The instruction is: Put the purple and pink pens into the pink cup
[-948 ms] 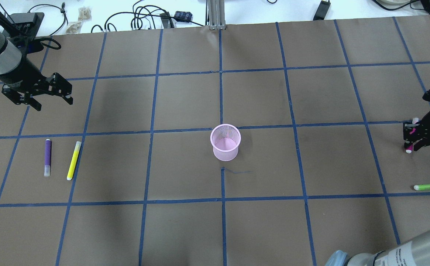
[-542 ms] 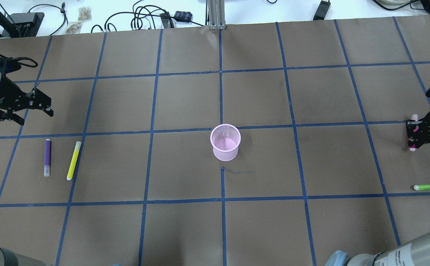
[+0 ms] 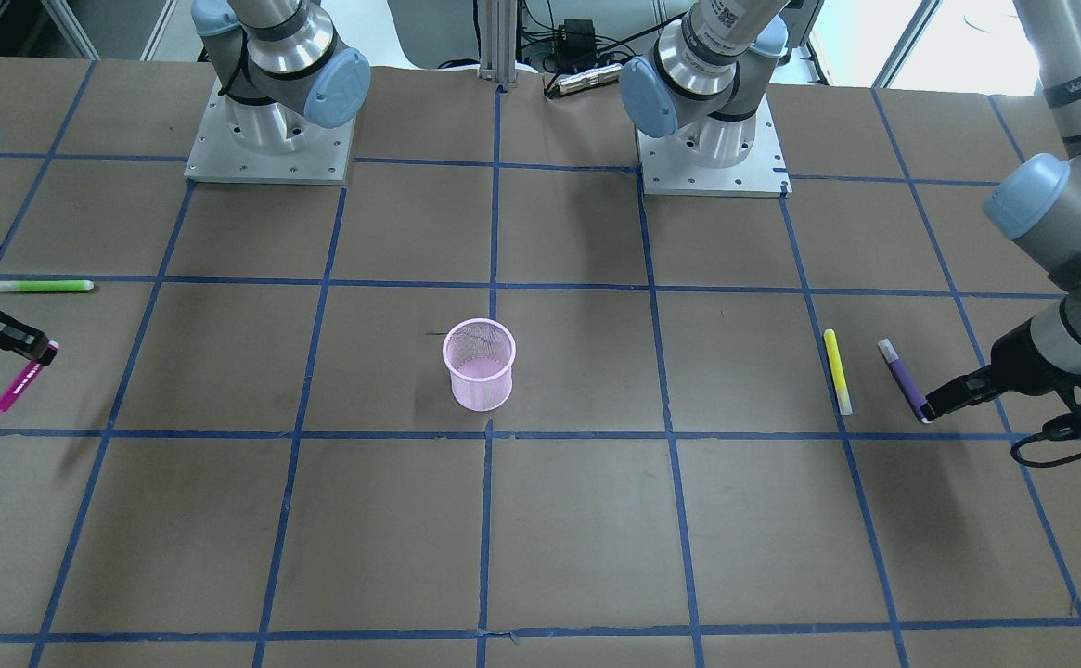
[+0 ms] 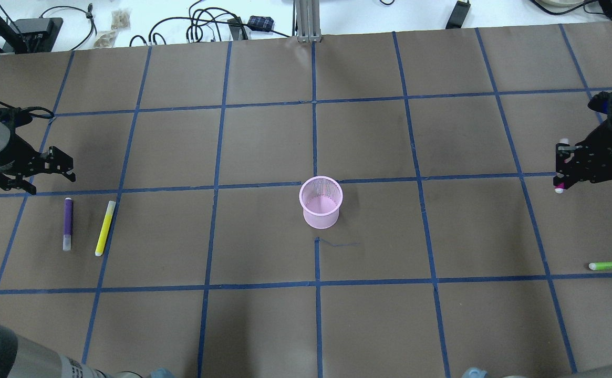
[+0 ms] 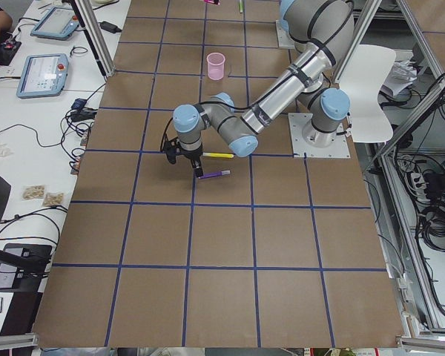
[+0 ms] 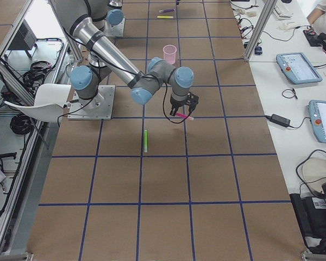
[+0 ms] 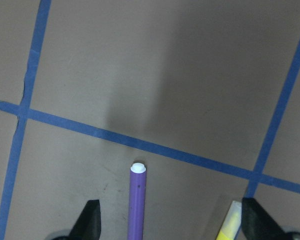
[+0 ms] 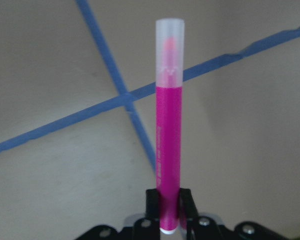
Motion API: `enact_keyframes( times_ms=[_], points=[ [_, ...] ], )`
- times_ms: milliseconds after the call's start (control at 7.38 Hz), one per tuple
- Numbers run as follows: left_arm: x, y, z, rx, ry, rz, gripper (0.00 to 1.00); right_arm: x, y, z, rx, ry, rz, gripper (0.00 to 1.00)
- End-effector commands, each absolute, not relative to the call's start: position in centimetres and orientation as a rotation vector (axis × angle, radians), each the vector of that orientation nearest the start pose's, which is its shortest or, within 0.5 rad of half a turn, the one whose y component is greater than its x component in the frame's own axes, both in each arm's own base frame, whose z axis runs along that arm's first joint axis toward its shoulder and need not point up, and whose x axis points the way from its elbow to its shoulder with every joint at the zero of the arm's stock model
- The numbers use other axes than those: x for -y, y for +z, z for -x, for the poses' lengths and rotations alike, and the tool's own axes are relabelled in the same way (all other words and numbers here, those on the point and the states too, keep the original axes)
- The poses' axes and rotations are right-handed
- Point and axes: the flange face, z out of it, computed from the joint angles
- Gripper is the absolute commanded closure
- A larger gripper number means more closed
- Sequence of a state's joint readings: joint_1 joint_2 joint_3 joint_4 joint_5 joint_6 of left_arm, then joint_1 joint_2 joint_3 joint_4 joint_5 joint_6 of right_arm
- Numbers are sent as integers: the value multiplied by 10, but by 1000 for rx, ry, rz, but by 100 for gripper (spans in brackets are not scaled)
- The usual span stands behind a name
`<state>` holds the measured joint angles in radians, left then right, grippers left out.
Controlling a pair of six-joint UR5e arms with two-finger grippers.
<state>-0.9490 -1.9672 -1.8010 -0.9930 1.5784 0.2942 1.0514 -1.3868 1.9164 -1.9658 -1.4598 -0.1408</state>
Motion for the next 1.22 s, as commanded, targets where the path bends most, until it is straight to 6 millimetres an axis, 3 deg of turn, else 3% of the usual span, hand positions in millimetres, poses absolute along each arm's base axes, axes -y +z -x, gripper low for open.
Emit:
enact_keyframes(
  times_ms=[0,271,406,542,677,812,1083],
  points=[
    [542,191,-240,-3112,113,559,0,516,297,-20,-2758,172,-670,100],
    [542,173,-240,-3123,154,558,10,506,329,-164,-2445,276,-867,100],
    [541,167,-240,-3128,170,556,20,503,348,-203,-2333,341,-963,100],
    [543,168,-240,-3126,167,551,39,494,355,-240,-2204,468,-976,100],
    [542,167,-240,-3126,172,551,62,485,350,-262,-2159,538,-1004,100],
    [543,166,-240,-3129,172,552,95,479,337,-277,-2144,617,-1075,100],
    [545,170,-242,-3123,161,551,100,467,310,-291,-2114,742,-1169,100]
  ],
)
